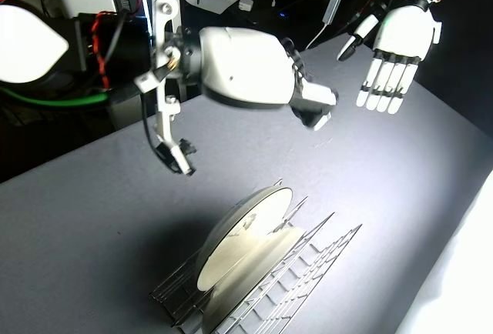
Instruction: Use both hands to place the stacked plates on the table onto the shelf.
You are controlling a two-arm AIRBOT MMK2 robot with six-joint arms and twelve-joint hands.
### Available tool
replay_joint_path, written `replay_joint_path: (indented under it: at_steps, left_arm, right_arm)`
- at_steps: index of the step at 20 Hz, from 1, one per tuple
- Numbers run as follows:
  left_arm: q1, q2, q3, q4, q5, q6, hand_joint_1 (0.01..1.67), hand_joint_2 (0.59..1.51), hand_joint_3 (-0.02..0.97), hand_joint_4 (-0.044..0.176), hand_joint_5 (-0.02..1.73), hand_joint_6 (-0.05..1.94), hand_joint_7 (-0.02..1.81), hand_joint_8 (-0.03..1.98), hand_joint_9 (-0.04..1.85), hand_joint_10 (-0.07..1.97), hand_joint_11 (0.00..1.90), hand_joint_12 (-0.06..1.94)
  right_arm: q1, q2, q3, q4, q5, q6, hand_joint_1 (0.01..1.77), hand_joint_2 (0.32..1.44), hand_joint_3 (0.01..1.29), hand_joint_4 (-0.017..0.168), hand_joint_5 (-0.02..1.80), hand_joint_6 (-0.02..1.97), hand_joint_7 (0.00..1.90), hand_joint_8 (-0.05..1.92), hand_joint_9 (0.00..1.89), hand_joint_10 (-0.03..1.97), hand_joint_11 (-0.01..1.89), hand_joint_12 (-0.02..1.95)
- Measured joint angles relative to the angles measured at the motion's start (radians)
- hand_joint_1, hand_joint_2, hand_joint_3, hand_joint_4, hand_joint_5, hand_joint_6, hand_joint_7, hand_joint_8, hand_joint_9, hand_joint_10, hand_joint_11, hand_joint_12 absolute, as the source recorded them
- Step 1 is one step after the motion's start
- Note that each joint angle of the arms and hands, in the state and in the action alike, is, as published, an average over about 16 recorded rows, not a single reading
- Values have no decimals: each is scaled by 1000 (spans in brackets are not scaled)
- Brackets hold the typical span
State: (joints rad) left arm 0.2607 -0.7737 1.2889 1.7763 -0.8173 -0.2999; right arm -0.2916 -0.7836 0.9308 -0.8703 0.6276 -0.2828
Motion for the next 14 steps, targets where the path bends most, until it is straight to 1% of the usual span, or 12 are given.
replay_joint_path:
  at_steps: [1,2,5,7,8,10,11,13,14]
  left_arm:
    - [-5,2,-11,2,-9,5,35,1179,15,4,585,774,614,875,592,843,507,1039]
    - [-10,4,-24,4,-18,10,48,1184,14,12,668,885,709,995,689,963,603,1159]
    - [-26,12,-67,8,-46,26,139,1206,12,44,909,1224,985,1351,976,1323,892,1518]
    - [-38,17,-98,8,-63,38,232,1219,9,64,1043,1457,1133,1582,1127,1558,1060,1743]
    - [-44,20,-114,8,-70,44,280,1222,7,74,1095,1562,1183,1686,1180,1667,1132,1826]
    - [-56,26,-146,8,-84,57,376,1228,4,89,1180,1716,1264,1843,1270,1853,1262,1915]
    - [-62,28,-161,8,-90,63,424,1231,2,97,1217,1766,1304,1876,1315,1908,1319,1923]
    - [-72,33,-188,8,-99,69,511,1236,-2,112,1287,1846,1382,1895,1404,1925,1421,1928]
    - [-75,36,-198,7,-103,72,545,1238,-3,120,1320,1860,1419,1902,1446,1929,1465,1930]
  right_arm:
    - [-4,-4,1,-44,18,-1,516,1039,15,3,806,734,962,524,771,941,424,1564]
    - [-8,-7,2,-86,36,-2,450,1033,15,3,843,835,999,637,820,1028,493,1595]
    - [-19,-16,6,-181,80,-6,267,1034,15,6,996,1144,1144,987,1010,1296,757,1691]
    - [-26,-20,8,-222,104,-9,202,1071,15,16,1121,1355,1265,1224,1164,1480,969,1749]
    - [-30,-21,9,-238,115,-10,201,1095,15,22,1181,1461,1322,1341,1241,1567,1076,1778]
    - [-36,-21,12,-263,133,-14,232,1146,15,34,1293,1668,1429,1569,1390,1729,1282,1836]
    - [-39,-21,13,-271,142,-15,251,1170,15,40,1347,1752,1476,1671,1461,1792,1379,1863]
    - [-44,-21,17,-282,157,-18,284,1212,15,50,1449,1872,1562,1838,1588,1885,1553,1907]
    - [-45,-21,18,-286,162,-18,293,1226,15,53,1492,1898,1597,1882,1634,1906,1622,1913]
